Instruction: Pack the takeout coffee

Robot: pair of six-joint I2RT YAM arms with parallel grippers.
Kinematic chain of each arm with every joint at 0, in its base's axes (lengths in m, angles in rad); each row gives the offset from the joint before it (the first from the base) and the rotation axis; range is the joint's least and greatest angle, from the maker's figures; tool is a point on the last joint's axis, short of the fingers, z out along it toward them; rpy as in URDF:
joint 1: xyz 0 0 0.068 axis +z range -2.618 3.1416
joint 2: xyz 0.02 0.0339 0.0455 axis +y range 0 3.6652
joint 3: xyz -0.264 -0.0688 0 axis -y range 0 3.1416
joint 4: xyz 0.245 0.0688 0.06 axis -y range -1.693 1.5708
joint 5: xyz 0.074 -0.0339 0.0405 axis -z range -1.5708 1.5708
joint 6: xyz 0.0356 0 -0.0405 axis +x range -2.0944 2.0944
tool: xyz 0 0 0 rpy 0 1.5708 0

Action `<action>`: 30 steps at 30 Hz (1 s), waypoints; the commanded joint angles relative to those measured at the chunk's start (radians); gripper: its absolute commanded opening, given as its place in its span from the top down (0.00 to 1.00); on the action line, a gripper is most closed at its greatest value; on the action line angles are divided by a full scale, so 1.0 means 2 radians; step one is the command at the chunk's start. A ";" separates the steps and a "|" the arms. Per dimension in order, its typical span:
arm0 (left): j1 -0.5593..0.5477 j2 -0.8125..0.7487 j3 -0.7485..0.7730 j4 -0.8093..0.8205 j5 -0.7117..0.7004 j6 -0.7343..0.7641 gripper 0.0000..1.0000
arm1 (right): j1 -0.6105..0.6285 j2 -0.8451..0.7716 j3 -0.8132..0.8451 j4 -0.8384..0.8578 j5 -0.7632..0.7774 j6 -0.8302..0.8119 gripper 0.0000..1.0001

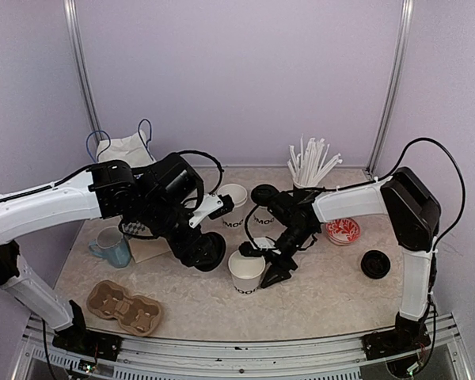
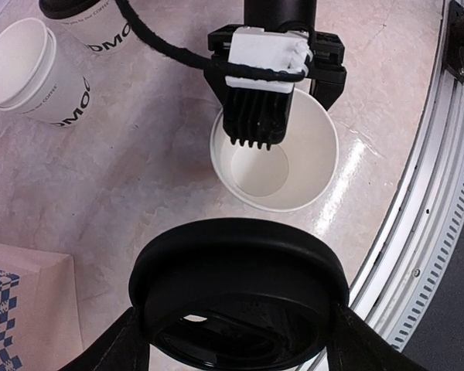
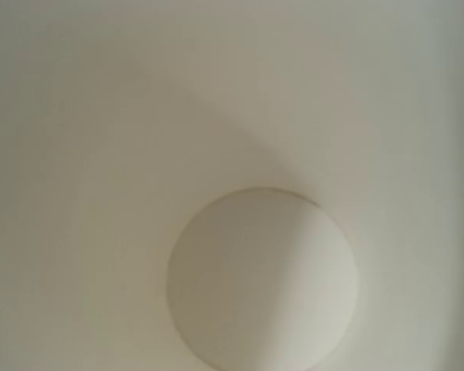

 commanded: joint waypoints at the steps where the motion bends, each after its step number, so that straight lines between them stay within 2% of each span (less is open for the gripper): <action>1: -0.012 0.019 0.025 -0.008 0.019 0.000 0.27 | -0.003 -0.011 -0.006 -0.025 -0.032 0.006 0.31; 11: -0.019 0.106 0.100 -0.009 0.020 0.026 0.26 | -0.061 -0.083 -0.047 -0.023 -0.027 0.039 0.19; 19: -0.021 0.162 0.137 -0.016 0.033 0.036 0.26 | -0.108 -0.141 -0.094 -0.011 -0.058 0.051 0.18; 30: -0.021 0.188 0.155 -0.016 0.039 0.038 0.26 | -0.117 -0.130 -0.088 -0.024 -0.074 0.045 0.19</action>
